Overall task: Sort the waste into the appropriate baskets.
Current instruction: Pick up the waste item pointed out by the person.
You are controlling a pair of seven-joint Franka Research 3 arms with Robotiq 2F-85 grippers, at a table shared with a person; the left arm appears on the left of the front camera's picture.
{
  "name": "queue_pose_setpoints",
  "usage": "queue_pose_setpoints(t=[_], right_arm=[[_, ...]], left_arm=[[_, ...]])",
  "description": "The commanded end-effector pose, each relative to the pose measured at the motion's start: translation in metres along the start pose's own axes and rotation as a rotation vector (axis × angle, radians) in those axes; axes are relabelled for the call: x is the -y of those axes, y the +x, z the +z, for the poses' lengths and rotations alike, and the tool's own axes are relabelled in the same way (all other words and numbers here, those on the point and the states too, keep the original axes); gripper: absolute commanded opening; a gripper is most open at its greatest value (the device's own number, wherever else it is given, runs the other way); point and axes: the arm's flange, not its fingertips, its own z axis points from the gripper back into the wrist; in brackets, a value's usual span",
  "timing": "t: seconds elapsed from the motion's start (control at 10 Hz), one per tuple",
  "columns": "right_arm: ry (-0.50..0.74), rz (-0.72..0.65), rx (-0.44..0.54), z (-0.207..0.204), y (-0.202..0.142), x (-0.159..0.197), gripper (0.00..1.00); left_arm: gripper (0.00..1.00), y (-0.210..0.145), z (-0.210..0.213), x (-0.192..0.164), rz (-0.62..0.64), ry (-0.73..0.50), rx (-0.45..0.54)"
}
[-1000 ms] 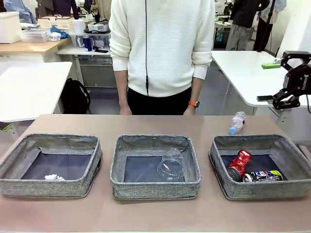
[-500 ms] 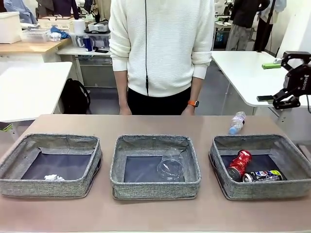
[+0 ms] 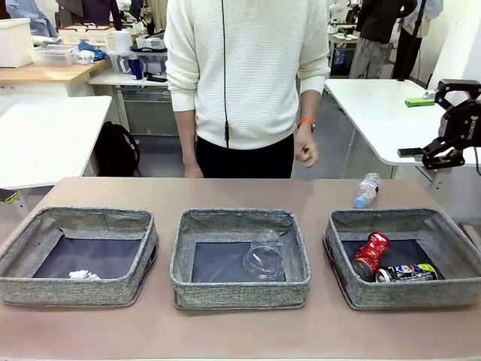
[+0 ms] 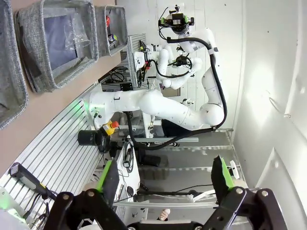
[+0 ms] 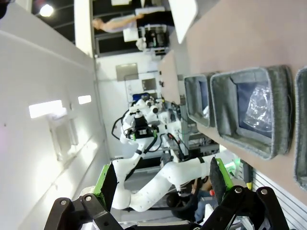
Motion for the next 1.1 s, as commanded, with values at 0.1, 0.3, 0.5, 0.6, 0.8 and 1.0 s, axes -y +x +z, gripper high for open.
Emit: queue_pose_setpoints(t=[0.1,0.3,0.5,0.6,0.8,1.0], right_arm=[[0.02,-0.001,0.006,0.0,-0.003,-0.002,1.0],[0.02,-0.001,0.006,0.0,-0.003,-0.002,1.0],[0.02,-0.001,0.006,0.0,-0.003,-0.002,1.0],[0.0,0.0,0.0,0.0,0.0,0.0,1.0],[-1.176,0.073,0.407,-0.03,0.005,-0.004,1.0],[-1.767,0.168,0.605,-0.031,0.016,-0.008,1.0]], left_arm=[[1.0,-0.001,-0.001,0.003,0.001,-0.014,0.004],[1.0,-0.001,-0.001,0.003,0.001,-0.014,0.004],[1.0,-0.001,-0.001,0.003,0.001,-0.014,0.004],[1.0,-0.001,-0.001,0.003,0.001,-0.014,0.004],[1.0,-0.001,-0.001,0.003,0.001,-0.014,0.004],[1.0,-0.001,-0.001,0.003,0.001,-0.014,0.004]])
